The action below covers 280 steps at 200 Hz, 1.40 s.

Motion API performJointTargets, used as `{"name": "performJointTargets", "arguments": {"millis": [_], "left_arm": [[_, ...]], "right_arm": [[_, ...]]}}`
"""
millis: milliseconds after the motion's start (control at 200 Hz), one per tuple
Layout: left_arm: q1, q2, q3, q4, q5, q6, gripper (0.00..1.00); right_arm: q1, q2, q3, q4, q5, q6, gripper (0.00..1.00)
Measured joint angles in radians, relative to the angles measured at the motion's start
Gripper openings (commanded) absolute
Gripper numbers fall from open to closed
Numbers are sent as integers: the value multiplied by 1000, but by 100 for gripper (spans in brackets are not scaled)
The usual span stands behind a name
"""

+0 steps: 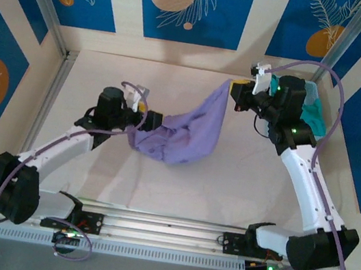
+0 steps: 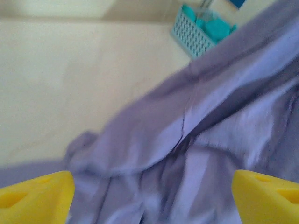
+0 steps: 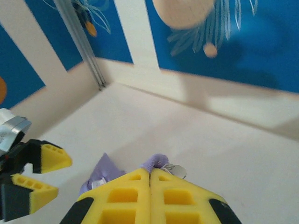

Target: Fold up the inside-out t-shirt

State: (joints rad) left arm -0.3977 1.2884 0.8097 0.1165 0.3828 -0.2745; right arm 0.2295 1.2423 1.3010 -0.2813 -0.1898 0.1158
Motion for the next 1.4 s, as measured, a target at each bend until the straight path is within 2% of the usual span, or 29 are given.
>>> {"name": "performJointTargets", "arguments": {"millis": [190,370,545,615,695,780,875,885,1045,1140,1245,1400], "left_arm": [[-2,96,33,-24,-21,35,86],[-52,332,232,-97,-65,87,85],[-131,581,491,-197,-121,139,80],[-143,671,585,-237,-142,155,70],[-146,760,674,-284,-154,172,54],[-146,829,740,-332,-159,180,33],[-142,867,775,-373,-160,187,3],[-142,868,776,-377,-160,183,0],[-133,853,798,-387,-172,179,0],[-113,773,772,-370,-188,169,0],[-82,575,694,-326,-212,141,0],[-63,192,652,-227,-287,119,0]], "right_arm": [[-69,20,-39,-12,-32,-2,0],[-106,20,-76,3,-60,0,0],[-109,20,-81,10,-80,0,0],[-110,20,-81,10,-81,0,0],[-113,20,-81,11,-84,0,0],[-117,20,-81,11,-84,0,0],[-125,20,-81,11,-84,2,0],[-125,20,-81,11,-84,3,0],[-131,14,-81,19,-79,15,0],[-137,-12,-80,18,-62,24,0],[-142,-59,-53,4,-30,36,0],[-144,-152,33,4,3,57,0]]}}
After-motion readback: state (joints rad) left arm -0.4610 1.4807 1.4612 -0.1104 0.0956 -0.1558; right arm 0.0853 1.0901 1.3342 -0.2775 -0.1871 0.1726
